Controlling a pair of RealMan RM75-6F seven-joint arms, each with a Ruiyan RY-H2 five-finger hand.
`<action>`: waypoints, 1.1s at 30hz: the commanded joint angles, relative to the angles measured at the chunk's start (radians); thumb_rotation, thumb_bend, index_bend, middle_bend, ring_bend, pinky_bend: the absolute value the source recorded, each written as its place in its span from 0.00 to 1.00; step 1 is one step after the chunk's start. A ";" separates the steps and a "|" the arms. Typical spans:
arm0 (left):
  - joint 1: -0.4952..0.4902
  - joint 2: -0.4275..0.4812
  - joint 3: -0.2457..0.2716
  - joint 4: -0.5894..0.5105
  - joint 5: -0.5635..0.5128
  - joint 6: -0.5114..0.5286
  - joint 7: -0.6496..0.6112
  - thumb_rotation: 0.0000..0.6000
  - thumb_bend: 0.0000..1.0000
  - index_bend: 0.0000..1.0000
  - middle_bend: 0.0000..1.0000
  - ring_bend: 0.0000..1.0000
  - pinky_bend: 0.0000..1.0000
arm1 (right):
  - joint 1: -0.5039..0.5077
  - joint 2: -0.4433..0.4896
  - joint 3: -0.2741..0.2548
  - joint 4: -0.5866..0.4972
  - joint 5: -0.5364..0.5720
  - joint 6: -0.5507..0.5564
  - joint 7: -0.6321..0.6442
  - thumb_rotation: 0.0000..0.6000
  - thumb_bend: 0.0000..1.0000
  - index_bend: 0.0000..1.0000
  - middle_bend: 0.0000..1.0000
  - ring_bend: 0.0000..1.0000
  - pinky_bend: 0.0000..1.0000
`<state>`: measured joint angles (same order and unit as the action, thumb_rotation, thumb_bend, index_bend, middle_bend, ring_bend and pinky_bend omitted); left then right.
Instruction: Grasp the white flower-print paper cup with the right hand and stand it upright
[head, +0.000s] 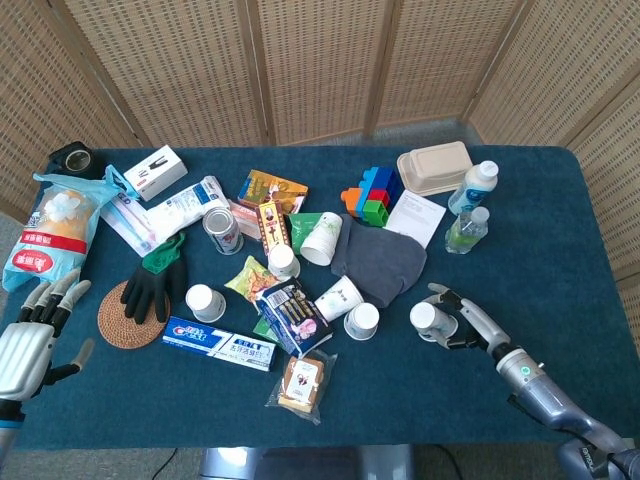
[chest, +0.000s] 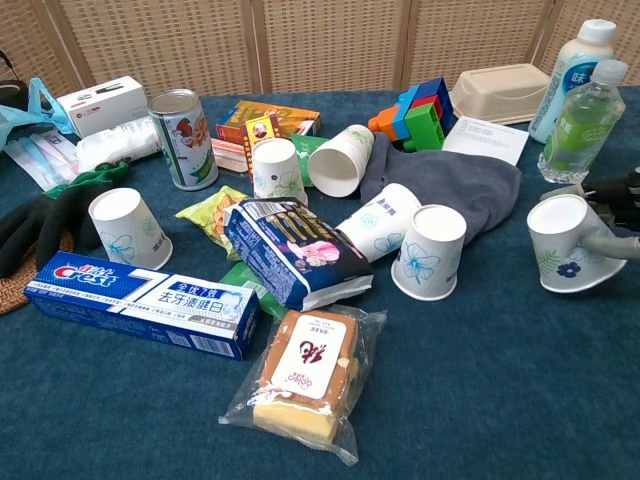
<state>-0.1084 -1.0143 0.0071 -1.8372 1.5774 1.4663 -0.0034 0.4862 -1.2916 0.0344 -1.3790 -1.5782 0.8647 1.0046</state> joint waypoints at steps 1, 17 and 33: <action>0.002 0.001 0.000 -0.001 0.003 0.003 -0.001 1.00 0.47 0.06 0.03 0.00 0.00 | 0.002 -0.012 -0.027 0.047 -0.038 0.047 0.049 1.00 0.51 0.27 0.00 0.00 0.00; 0.004 -0.001 -0.001 0.003 0.012 0.011 -0.005 1.00 0.47 0.06 0.03 0.00 0.00 | -0.017 0.014 -0.060 0.099 -0.043 0.170 0.012 0.85 0.58 0.03 0.00 0.00 0.00; 0.032 -0.013 0.017 0.012 -0.012 0.014 0.029 1.00 0.47 0.06 0.03 0.00 0.00 | -0.138 0.058 0.072 -0.080 0.195 0.397 -0.636 0.99 0.57 0.03 0.00 0.00 0.00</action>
<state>-0.0797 -1.0252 0.0185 -1.8277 1.5680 1.4854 0.0323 0.3859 -1.2415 0.0796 -1.4127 -1.4249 1.1863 0.5196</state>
